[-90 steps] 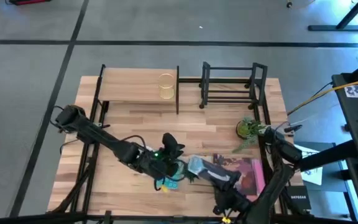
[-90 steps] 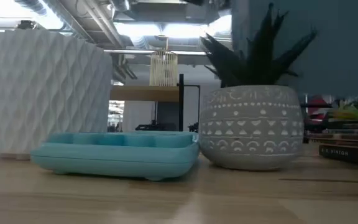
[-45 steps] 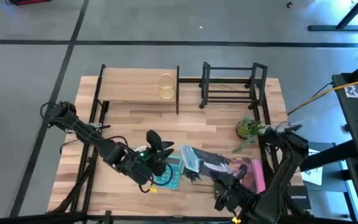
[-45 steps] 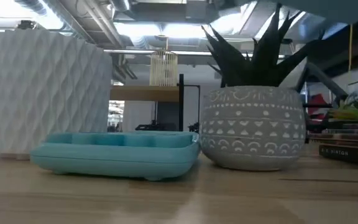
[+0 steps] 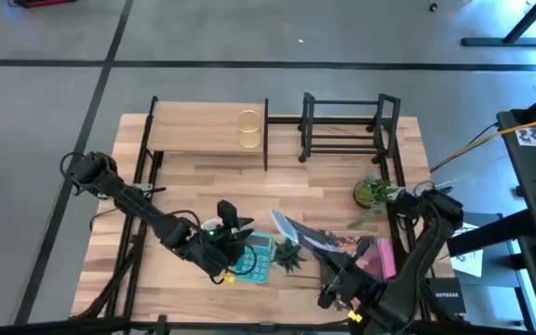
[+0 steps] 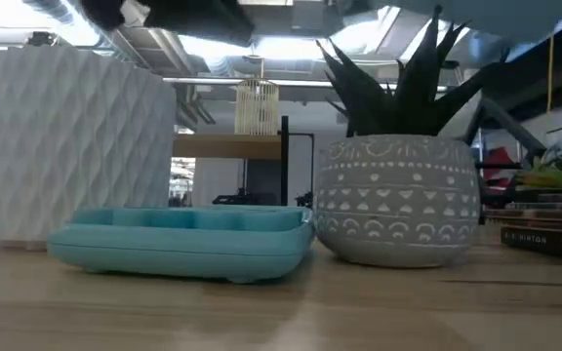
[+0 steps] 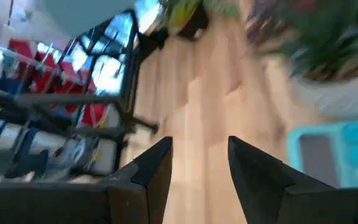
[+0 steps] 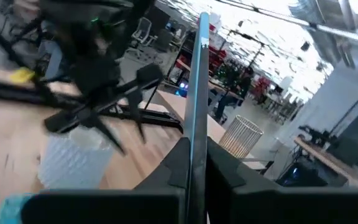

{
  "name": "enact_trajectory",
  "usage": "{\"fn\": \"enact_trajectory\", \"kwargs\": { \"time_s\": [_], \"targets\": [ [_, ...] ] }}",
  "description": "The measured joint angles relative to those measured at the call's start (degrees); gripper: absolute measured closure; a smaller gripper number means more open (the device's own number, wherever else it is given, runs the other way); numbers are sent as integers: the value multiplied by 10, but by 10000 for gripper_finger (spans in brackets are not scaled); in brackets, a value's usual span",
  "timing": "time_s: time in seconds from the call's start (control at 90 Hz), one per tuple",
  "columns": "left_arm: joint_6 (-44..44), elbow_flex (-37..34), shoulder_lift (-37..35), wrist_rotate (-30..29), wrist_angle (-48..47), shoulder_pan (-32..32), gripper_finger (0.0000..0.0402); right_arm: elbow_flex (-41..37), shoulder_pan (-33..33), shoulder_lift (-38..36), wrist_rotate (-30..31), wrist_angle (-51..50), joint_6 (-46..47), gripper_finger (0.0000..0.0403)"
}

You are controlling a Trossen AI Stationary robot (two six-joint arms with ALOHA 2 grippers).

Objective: Stock shelves
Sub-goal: Put the blue book on the bookshelf

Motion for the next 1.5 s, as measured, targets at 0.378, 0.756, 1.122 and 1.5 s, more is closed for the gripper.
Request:
{"fn": "enact_trajectory", "kwargs": {
  "time_s": [0.378, 0.756, 1.122, 1.5],
  "targets": [
    [58, -4, -6, -4, 59, -10, 263, 83, -31, -8, -131, 335, -630, 398],
    [114, -3, -7, 1, 122, -18, 263, 84, -31, -41, -320, 791, -1166, 400],
    [260, -3, -6, 3, 271, -48, 263, 63, -30, -109, -274, 563, -923, 400],
    [400, -3, -6, 45, 427, -48, 263, -181, -30, -174, -219, 716, -820, 400]
  ]
}}
